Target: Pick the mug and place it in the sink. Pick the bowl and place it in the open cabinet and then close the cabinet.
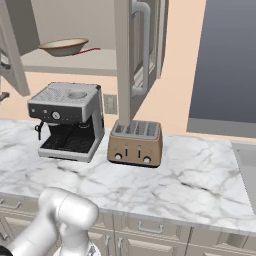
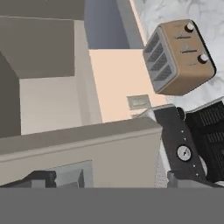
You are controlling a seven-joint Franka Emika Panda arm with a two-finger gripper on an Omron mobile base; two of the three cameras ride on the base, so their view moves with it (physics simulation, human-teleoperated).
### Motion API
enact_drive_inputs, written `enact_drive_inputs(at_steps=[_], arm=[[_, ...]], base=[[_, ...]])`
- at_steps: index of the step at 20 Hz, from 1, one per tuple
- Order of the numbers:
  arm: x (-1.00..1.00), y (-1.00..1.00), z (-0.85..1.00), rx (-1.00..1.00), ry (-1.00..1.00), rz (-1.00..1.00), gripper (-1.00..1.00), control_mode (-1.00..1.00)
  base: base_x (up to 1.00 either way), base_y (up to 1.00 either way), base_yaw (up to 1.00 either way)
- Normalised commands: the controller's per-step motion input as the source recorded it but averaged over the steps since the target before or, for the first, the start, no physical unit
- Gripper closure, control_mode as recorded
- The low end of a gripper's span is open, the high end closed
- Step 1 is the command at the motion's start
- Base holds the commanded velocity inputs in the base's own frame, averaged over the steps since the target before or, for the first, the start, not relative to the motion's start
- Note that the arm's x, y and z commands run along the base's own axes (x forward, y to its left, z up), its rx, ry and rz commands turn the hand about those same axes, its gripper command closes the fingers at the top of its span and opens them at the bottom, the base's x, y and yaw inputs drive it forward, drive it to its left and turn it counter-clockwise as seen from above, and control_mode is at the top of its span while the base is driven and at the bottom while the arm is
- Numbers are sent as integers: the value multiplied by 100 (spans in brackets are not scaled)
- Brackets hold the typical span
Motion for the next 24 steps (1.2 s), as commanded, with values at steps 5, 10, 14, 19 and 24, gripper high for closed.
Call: enact_drive_inputs(at_steps=[5,10,14,19,24], arm=[[100,-51,-20,23,0,28,-100,-100],[100,-32,-12,21,1,33,-100,-100],[100,-28,-11,16,2,29,-100,-100],[100,-10,-21,11,0,23,-100,-100],[100,29,-27,1,-3,4,-100,-100]], base=[[0,0,0],[0,0,0],[0,0,0],[0,0,0],[0,0,0]])
